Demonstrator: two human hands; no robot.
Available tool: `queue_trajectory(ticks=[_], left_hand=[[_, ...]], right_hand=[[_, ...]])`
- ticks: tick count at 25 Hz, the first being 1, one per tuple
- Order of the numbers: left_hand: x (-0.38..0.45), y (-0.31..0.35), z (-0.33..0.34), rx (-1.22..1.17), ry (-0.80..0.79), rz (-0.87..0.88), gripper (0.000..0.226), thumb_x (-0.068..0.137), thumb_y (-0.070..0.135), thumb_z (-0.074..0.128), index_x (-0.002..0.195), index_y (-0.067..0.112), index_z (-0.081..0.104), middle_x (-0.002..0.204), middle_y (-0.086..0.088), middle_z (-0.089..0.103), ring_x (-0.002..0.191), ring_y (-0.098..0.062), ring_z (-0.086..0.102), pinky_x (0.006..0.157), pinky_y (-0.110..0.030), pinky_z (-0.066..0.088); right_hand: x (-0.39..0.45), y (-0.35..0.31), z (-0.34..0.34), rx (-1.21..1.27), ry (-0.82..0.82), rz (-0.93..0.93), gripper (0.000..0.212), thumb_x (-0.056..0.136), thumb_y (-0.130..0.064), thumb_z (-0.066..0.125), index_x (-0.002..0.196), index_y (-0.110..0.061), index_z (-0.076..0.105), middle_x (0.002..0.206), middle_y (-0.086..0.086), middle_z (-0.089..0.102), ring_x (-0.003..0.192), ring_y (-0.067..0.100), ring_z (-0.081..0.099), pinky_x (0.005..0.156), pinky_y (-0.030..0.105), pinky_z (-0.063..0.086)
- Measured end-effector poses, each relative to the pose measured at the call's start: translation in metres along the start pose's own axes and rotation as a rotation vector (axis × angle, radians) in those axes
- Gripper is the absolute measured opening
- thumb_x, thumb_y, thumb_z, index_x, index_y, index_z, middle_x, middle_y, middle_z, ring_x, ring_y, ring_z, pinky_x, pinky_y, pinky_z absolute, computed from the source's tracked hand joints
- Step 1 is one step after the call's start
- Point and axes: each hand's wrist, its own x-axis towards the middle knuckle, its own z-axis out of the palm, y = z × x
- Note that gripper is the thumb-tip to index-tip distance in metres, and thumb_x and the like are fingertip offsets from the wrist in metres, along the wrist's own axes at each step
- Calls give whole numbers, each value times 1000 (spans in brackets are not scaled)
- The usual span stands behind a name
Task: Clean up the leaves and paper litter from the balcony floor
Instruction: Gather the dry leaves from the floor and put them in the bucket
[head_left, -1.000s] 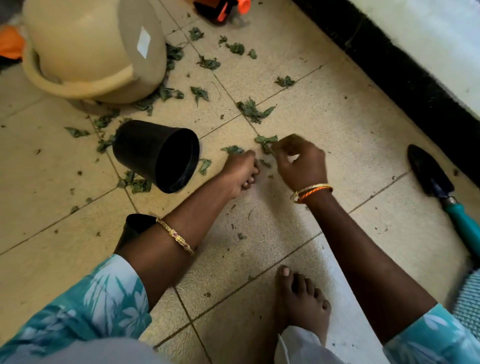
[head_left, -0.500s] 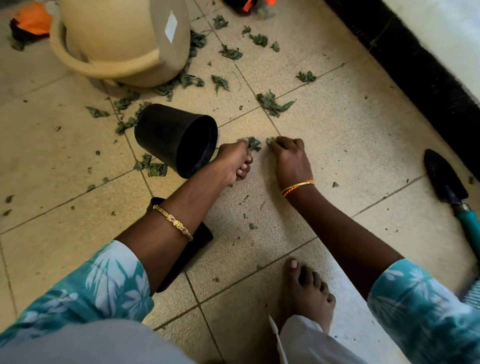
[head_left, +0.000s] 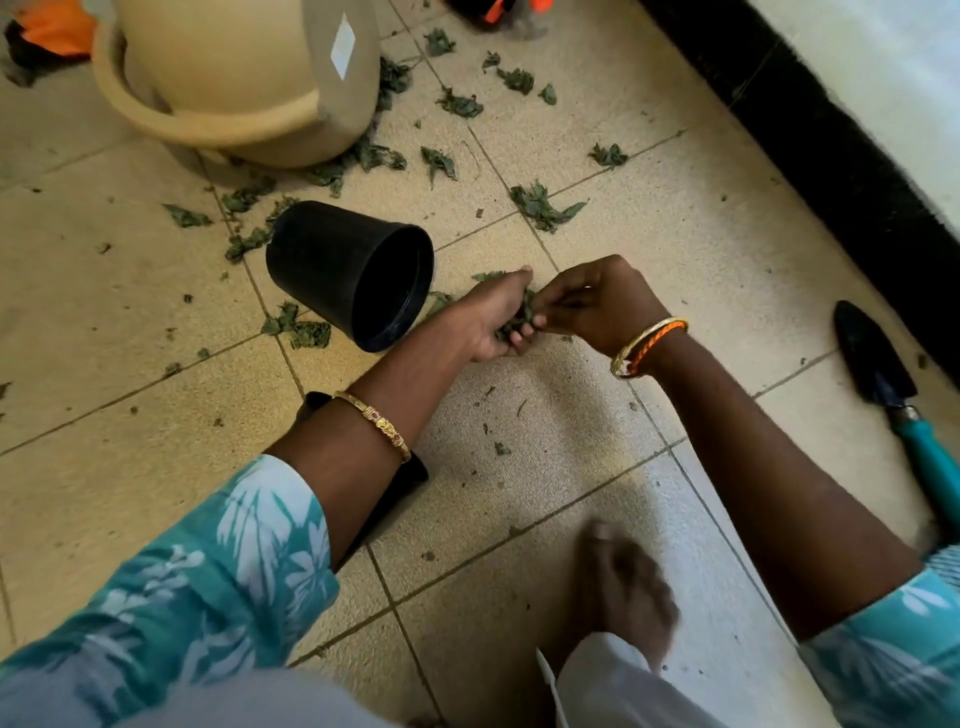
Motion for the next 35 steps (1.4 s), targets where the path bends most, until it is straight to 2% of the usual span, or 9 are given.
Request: queue_trajectory(ticks=[4,10,14,18,20,23,25,30,35], left_hand=[[-2,10,2,108,-49,45,43,101,36,32,66,15,45,48,3,42,39,-7,39,36,-15,28],[9,25,-17,-112,150,73,37,102,25,39,67,14,50,39,2,50,29,-7,46,32,-10,31],[23,36,-23,-218,307,142,31,101,18,40,76,10,56,61,-6,56,39,-13,52,33,-15,37],[32,48,-28,-140,375,213,34,100,21,43,68,10,50,58,-3,49,40,-11,41,36,-14,28],[28,51,-29,-127,352,205,31,97,23,44,67,12,46,57,0,43,39,-8,35,35,-14,25],[24,55,-26,-80,304,239,29,89,31,51,65,16,44,51,4,39,34,-7,32,34,-13,24],[24,58,-25,-9,326,278,23,87,27,54,69,15,49,52,3,40,37,-8,35,34,-14,26],[18,53,-32,0,259,233,34,100,26,45,68,15,45,48,6,39,30,-4,33,32,-12,24],[-4,69,-33,37,192,260,29,104,17,35,83,11,55,51,8,40,33,0,31,32,-12,23]], right_hand=[[9,-3,4,-110,130,-117,29,71,2,73,86,-17,56,73,5,70,66,9,66,59,9,50],[44,-22,18,-15,133,-110,35,80,6,57,103,-16,44,86,-1,63,67,2,59,57,11,49],[65,-30,30,56,35,-114,53,74,16,51,110,-14,27,101,0,41,90,12,54,66,25,53],[88,-10,18,98,163,-138,39,80,11,47,108,-15,43,111,5,51,105,16,53,86,30,52],[103,7,2,-157,200,-114,41,81,7,49,116,-15,53,126,10,50,118,22,48,96,28,44],[114,33,-1,-562,13,-205,66,79,4,51,140,-16,38,150,15,25,140,34,17,112,45,25],[122,44,7,-720,-34,-287,66,83,-4,52,144,-19,32,155,11,15,143,35,6,111,53,17],[136,62,10,-616,90,-588,34,89,-7,49,121,-1,60,127,24,55,114,39,55,98,43,45],[128,49,-2,-396,225,-579,25,79,9,60,98,0,72,101,17,70,93,27,67,87,23,46]])
